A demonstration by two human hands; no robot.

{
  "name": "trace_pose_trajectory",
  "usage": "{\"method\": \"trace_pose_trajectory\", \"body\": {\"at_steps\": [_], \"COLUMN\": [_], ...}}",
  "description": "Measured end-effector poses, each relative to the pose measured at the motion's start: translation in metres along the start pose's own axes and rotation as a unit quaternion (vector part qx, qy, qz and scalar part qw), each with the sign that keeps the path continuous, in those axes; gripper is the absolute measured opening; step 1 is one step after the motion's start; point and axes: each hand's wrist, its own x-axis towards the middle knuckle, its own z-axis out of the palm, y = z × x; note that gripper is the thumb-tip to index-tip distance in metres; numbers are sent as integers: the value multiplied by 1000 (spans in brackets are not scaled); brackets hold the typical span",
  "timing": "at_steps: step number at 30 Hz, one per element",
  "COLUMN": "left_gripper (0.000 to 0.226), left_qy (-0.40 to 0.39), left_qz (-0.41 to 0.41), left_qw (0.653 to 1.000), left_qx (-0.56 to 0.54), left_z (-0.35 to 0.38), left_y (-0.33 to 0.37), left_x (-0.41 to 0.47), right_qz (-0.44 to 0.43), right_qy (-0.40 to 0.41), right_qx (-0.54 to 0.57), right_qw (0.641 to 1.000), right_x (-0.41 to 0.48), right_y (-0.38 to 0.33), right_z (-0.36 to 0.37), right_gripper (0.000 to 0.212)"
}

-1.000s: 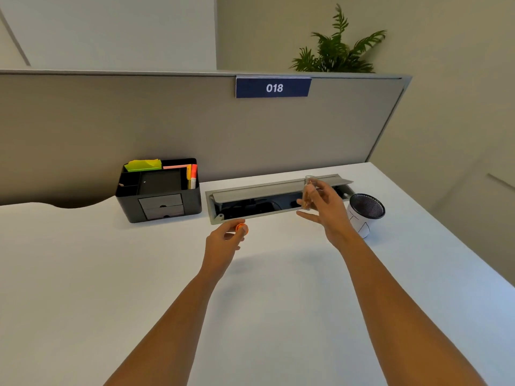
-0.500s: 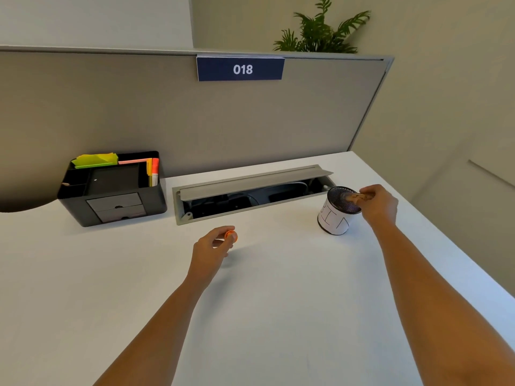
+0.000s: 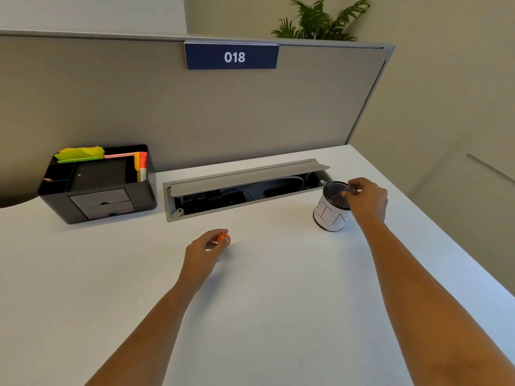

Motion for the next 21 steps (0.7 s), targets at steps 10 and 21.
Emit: {"method": "trace_pose_trajectory", "body": {"at_steps": [10, 21], "left_gripper": [31, 30], "left_qy": [-2, 6], "left_qz": [-12, -29], "left_qw": [1000, 999], "left_qx": [8, -10], "left_z": [-2, -6], "left_y": [6, 10], "left_x": [-3, -8], "right_qz": [6, 28], "right_qy": [-12, -34], "right_qx": [-11, 15], "right_qw": [1000, 999], "right_x": [0, 2], "right_y": [-4, 0], "right_z": [-5, -10], "right_gripper": [29, 27]}}
